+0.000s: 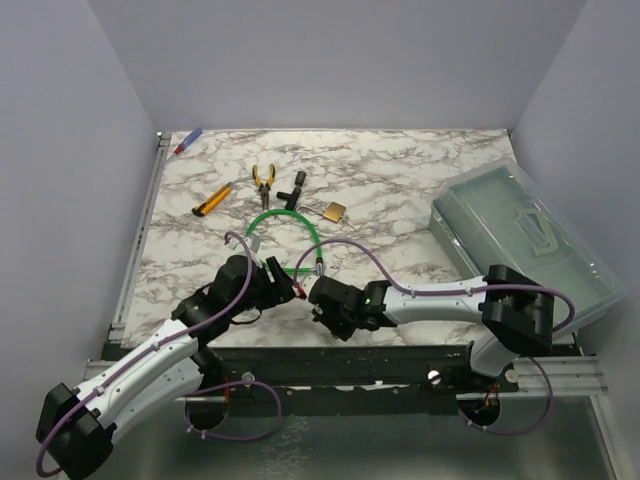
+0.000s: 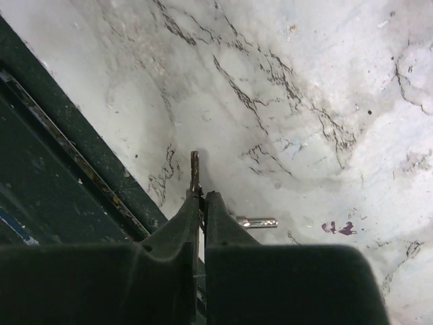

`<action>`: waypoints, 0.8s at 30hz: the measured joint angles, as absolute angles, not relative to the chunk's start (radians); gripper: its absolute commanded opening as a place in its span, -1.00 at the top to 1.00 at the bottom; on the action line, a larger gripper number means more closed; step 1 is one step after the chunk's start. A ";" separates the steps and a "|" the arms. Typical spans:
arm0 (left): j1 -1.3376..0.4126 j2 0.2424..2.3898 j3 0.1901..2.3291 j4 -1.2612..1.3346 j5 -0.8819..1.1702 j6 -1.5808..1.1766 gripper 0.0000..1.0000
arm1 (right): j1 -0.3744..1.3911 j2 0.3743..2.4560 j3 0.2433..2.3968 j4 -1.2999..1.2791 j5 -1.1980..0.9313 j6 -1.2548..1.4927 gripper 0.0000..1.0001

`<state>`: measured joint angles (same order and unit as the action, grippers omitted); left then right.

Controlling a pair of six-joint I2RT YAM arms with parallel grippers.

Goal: Unlock with the key

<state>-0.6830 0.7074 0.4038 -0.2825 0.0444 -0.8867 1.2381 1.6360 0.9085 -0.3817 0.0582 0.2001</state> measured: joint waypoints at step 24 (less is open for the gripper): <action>-0.683 0.711 0.419 -0.276 0.066 -0.885 -0.24 | 1.238 1.492 0.756 -0.192 0.109 0.345 0.99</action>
